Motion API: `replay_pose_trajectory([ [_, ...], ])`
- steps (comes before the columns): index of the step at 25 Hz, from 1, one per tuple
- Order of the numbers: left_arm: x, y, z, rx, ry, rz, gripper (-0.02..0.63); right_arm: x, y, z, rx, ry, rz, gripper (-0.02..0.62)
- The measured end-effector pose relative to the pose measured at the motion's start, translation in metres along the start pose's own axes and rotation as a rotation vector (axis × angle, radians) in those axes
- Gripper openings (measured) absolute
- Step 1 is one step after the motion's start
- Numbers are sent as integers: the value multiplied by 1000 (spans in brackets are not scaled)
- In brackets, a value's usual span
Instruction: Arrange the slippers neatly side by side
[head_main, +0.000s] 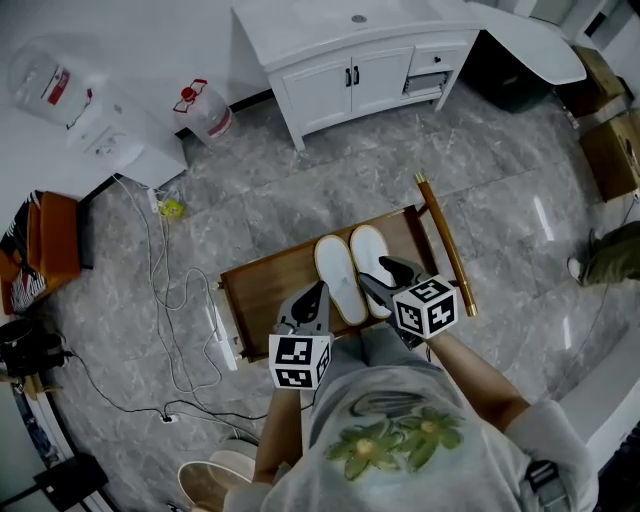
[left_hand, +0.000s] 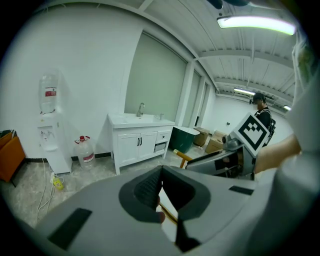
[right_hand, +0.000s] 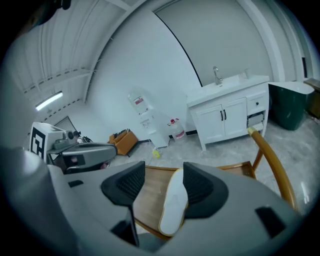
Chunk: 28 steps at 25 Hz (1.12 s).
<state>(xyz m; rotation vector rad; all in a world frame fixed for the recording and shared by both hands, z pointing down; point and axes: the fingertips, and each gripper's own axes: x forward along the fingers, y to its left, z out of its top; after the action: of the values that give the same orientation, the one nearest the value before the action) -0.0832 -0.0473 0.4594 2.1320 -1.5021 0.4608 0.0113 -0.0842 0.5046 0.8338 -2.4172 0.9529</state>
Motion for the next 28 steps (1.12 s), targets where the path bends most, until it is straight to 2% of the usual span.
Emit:
replay_pose_trajectory([
  [8,-11,-8,8,5,-28,-11,16,-23,29,8,-126,-55,-11,214],
  [14,-12,-19,9,4,-38,-35,16,-36,36,6,-148,-77,-33,114],
  [16,-12,-22,10,5,-36,-44,16,-39,35,5,-154,-75,-54,47],
  [18,-12,-26,9,9,-33,-52,17,-41,35,3,-164,-69,-60,9],
  [24,-10,-36,8,15,-38,-72,17,-47,54,2,-161,-90,78,6],
  [28,-11,-40,7,17,-38,-79,16,-48,60,1,-179,-92,100,6],
])
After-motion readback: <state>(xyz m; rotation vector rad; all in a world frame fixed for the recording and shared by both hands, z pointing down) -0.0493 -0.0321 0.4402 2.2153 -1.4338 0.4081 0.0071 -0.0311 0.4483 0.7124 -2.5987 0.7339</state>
